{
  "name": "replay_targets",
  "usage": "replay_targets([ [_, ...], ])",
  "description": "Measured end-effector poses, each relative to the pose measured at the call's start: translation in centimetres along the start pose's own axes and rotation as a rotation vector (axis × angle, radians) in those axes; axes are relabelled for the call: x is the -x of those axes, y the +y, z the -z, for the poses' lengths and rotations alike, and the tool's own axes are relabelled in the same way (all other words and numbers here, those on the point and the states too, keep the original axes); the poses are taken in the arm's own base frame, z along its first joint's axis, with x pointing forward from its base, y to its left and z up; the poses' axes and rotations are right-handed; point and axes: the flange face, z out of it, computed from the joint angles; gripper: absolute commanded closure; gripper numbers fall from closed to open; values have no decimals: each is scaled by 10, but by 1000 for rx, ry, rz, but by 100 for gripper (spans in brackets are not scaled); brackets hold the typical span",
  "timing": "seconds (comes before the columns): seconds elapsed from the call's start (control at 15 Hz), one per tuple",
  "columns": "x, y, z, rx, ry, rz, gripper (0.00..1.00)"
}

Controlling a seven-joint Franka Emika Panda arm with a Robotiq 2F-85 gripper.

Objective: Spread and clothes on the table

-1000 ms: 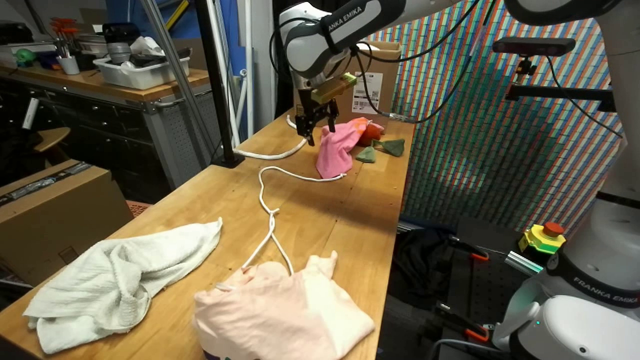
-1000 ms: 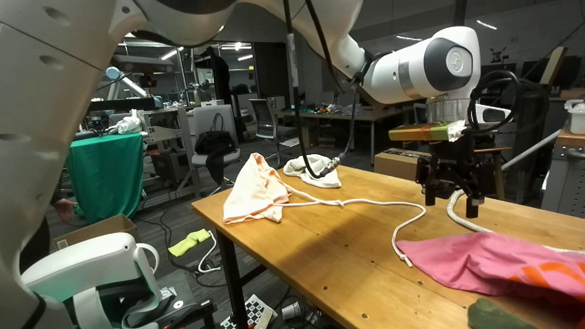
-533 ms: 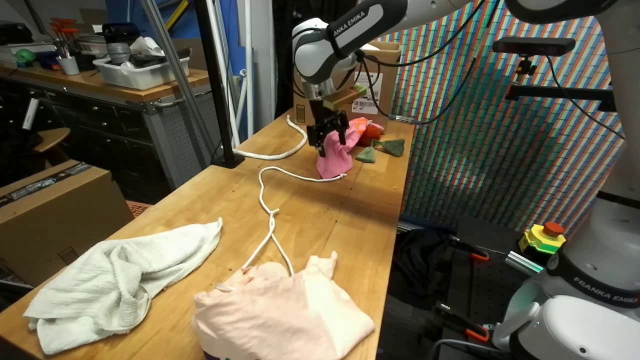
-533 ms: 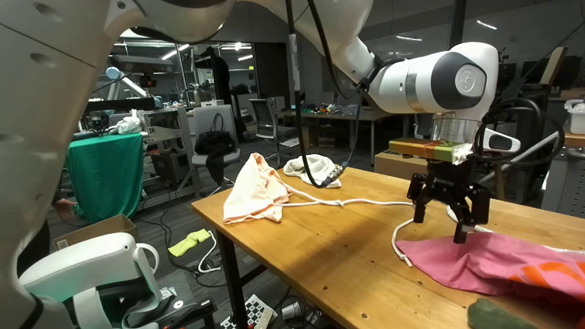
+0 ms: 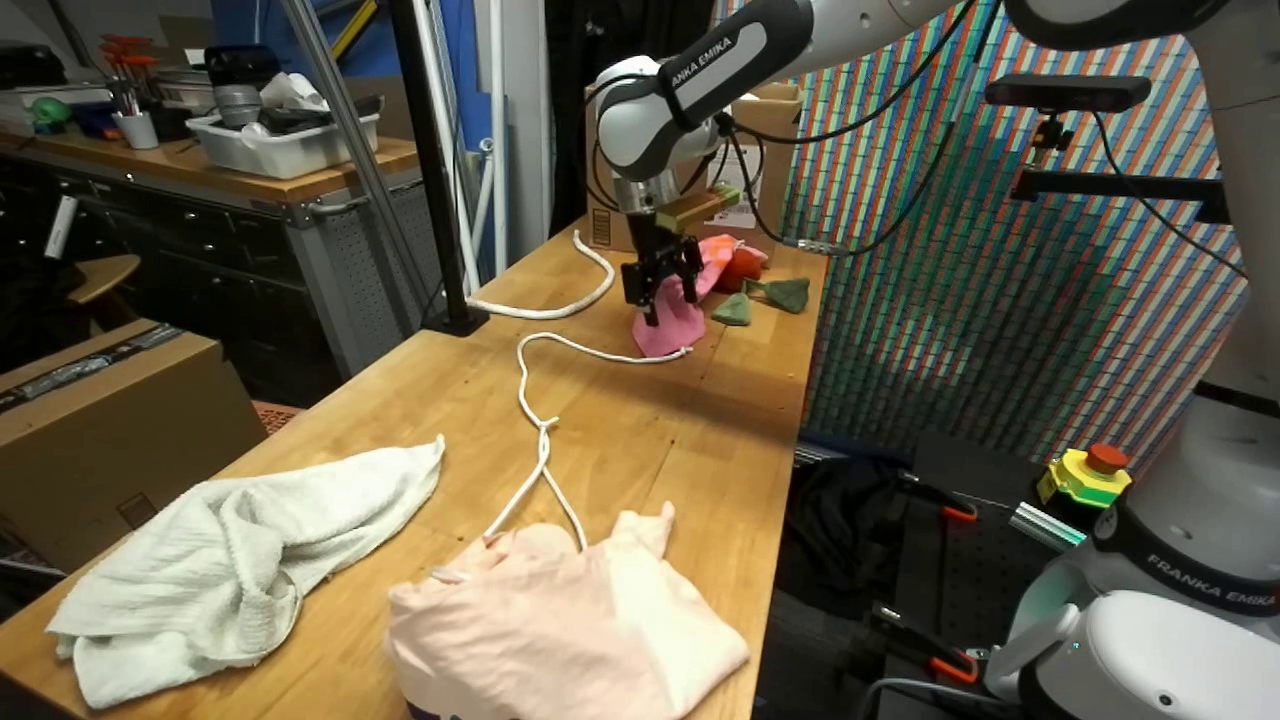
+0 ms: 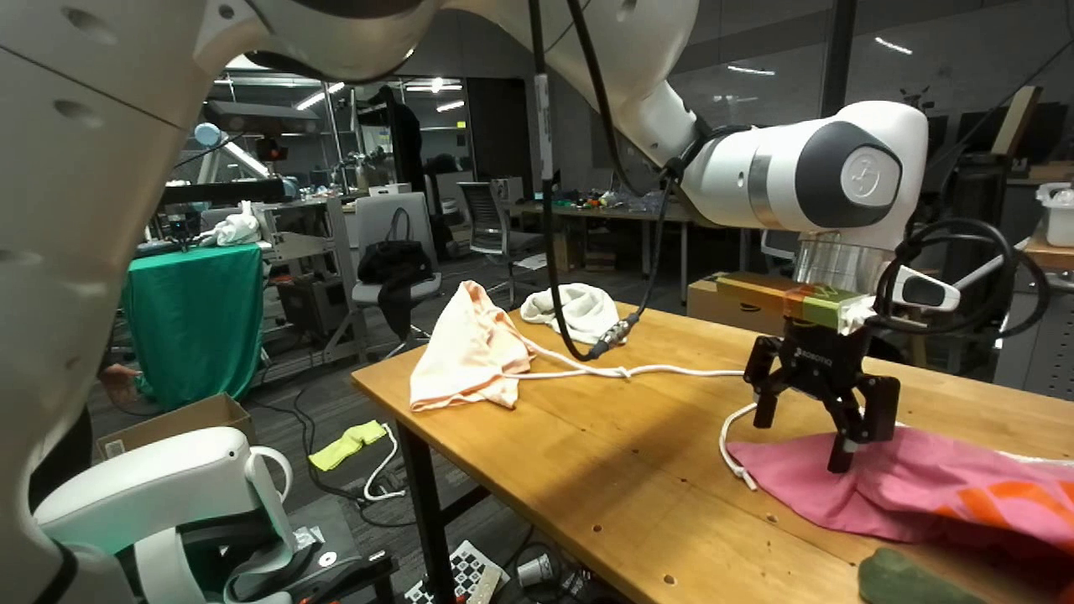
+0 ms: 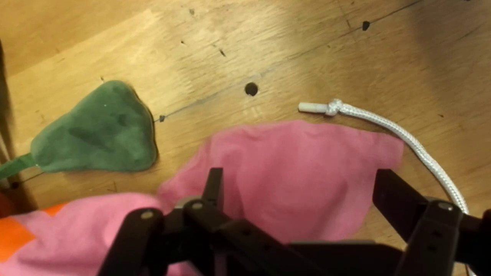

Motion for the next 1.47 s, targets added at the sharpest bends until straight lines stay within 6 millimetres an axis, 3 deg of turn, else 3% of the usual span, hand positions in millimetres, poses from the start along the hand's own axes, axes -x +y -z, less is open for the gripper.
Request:
replay_targets([
  [0.07,-1,2,-2,-4,6,2,34],
  [0.27,-5,5,-11,-17,10,6,58],
  [0.6,-9,4,-22,-33,11,22,91],
  [0.8,-9,-2,-22,-38,13,43,97],
  [1.0,-9,-17,-21,-48,25,86,92],
  [1.47,0,-86,-19,-72,37,285,93],
])
